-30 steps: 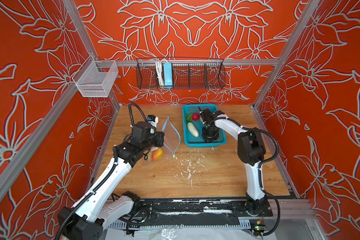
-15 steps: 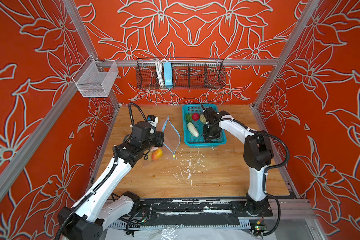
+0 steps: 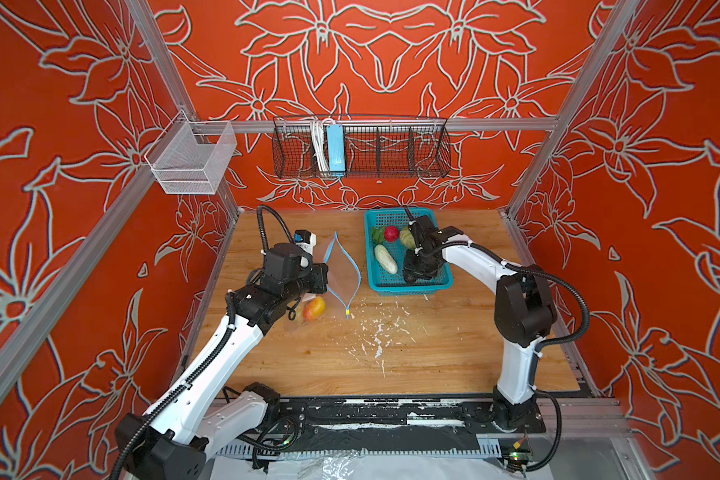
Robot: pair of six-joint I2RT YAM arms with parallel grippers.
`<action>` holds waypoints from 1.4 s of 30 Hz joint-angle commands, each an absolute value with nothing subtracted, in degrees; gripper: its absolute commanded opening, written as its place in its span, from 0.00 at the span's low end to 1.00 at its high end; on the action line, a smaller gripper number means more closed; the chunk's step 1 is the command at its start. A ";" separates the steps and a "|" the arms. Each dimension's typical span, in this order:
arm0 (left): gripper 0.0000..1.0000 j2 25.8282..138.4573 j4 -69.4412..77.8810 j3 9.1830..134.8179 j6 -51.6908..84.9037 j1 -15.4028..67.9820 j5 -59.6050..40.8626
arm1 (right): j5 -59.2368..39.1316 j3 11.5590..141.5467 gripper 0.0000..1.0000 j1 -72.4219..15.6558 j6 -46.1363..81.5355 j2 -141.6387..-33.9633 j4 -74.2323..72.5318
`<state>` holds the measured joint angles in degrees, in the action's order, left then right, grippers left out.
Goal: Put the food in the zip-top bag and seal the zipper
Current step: 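Close the right gripper on the dark avocado and lift it, then carry the avocado with the right gripper over the held bag mouth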
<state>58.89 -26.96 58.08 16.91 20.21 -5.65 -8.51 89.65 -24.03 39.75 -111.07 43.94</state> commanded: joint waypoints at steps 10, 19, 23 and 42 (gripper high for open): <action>0.00 58.46 -27.51 58.27 17.40 19.95 -5.71 | -15.18 84.35 0.31 -23.73 47.41 -103.20 30.88; 0.00 57.57 -27.25 58.01 17.31 19.95 -5.50 | -17.65 82.19 0.31 -23.75 49.02 -99.61 26.18; 0.00 57.74 -27.42 58.10 17.31 19.95 -5.61 | -18.67 81.07 0.32 -23.99 49.71 -98.38 23.96; 0.00 57.94 -27.50 58.13 17.17 19.95 -5.36 | -23.91 84.76 0.32 -28.05 51.73 -98.36 16.91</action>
